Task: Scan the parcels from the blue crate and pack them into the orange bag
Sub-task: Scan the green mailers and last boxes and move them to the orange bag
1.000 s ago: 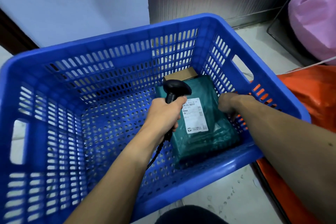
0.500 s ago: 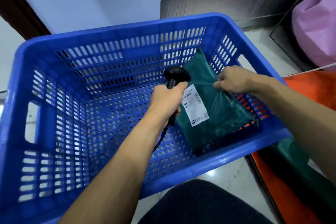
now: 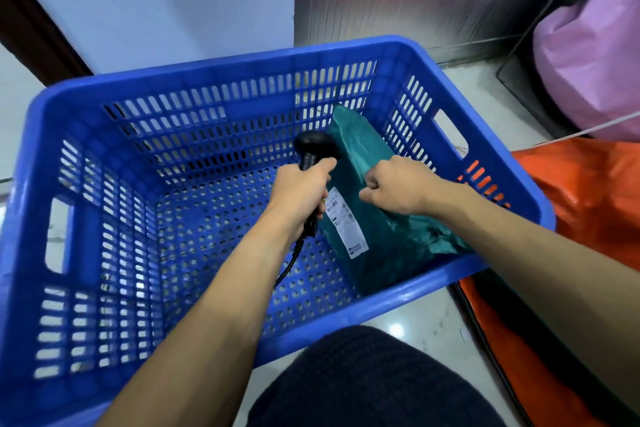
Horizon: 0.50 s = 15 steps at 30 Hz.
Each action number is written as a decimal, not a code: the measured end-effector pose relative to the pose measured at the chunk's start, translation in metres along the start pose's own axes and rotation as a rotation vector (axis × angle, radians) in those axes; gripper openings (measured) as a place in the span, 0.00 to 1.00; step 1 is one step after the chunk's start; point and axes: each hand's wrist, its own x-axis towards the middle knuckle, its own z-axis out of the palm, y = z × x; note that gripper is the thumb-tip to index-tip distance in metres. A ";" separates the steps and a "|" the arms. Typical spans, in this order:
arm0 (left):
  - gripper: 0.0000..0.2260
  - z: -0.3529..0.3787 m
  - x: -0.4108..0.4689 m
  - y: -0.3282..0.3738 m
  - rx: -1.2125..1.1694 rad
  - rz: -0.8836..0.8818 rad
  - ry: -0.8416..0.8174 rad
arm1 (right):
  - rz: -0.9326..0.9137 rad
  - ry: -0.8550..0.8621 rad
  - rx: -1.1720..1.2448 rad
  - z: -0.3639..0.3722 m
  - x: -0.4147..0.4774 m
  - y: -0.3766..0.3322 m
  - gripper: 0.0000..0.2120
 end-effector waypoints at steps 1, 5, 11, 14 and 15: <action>0.14 0.000 0.000 0.001 -0.002 -0.005 0.003 | -0.013 0.013 0.025 0.004 0.000 -0.001 0.17; 0.14 0.001 0.000 0.001 -0.025 -0.027 -0.006 | 0.063 0.001 0.390 0.021 -0.004 -0.002 0.23; 0.14 0.001 0.000 0.001 -0.027 -0.028 -0.021 | 0.267 0.033 0.091 0.025 -0.009 -0.008 0.64; 0.14 0.000 0.001 0.002 -0.033 -0.025 -0.026 | 0.376 -0.194 0.189 0.032 -0.009 -0.007 0.72; 0.14 -0.001 0.001 0.002 -0.036 -0.022 -0.020 | 0.376 -0.234 0.191 0.034 -0.010 -0.008 0.73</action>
